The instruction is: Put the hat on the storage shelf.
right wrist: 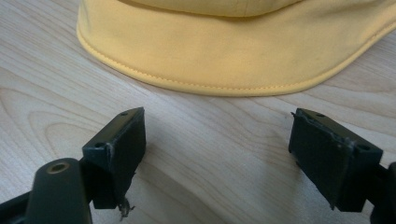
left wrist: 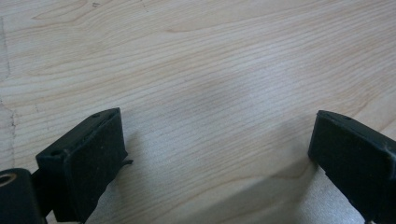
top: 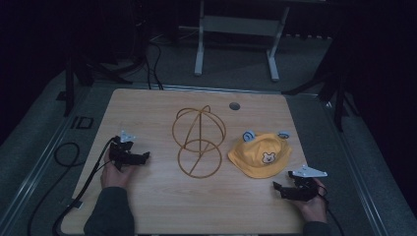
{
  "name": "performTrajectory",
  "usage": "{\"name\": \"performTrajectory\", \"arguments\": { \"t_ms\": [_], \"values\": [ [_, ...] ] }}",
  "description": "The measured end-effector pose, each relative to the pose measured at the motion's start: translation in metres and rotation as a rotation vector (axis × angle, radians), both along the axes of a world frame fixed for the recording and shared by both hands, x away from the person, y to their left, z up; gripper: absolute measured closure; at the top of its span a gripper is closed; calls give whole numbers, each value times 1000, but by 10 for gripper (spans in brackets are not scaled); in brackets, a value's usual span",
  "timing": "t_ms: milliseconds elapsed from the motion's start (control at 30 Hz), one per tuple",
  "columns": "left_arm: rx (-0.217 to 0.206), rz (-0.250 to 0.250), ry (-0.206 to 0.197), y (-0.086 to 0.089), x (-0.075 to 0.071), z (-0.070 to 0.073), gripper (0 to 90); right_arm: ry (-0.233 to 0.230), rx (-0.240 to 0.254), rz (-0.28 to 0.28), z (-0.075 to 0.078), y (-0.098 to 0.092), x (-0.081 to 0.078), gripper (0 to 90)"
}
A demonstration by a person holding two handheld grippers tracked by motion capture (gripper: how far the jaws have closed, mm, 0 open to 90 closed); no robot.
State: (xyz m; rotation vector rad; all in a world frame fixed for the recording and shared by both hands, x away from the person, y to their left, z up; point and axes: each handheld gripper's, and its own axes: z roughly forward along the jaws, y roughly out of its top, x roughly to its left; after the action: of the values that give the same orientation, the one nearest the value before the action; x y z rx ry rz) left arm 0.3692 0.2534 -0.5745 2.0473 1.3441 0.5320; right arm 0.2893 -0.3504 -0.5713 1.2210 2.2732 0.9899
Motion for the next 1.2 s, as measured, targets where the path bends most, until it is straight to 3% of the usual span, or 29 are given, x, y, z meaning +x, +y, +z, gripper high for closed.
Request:
{"name": "performTrajectory", "arguments": {
  "t_ms": [400, 700, 900, 1067, 1200],
  "values": [
    [1, 6, -2, 0, 0, 0, 40, -1, -2, -2, 0, 0, 1, 190],
    [1, 8, -3, 0, 0, 0, 49, 11, -12, 35, 2, -2, 5, 205],
    [0, 8, -4, 0, 0, 0, 50, 50, -37, 64, 7, -4, 11, 270],
    [0, 9, -4, 0, 0, 0, 51, 64, -56, 118, 12, -8, 15, 463],
    [0, 11, -5, 0, -1, 0, 51, 80, -69, 135, 14, -11, 18, 520]
  ]
}}
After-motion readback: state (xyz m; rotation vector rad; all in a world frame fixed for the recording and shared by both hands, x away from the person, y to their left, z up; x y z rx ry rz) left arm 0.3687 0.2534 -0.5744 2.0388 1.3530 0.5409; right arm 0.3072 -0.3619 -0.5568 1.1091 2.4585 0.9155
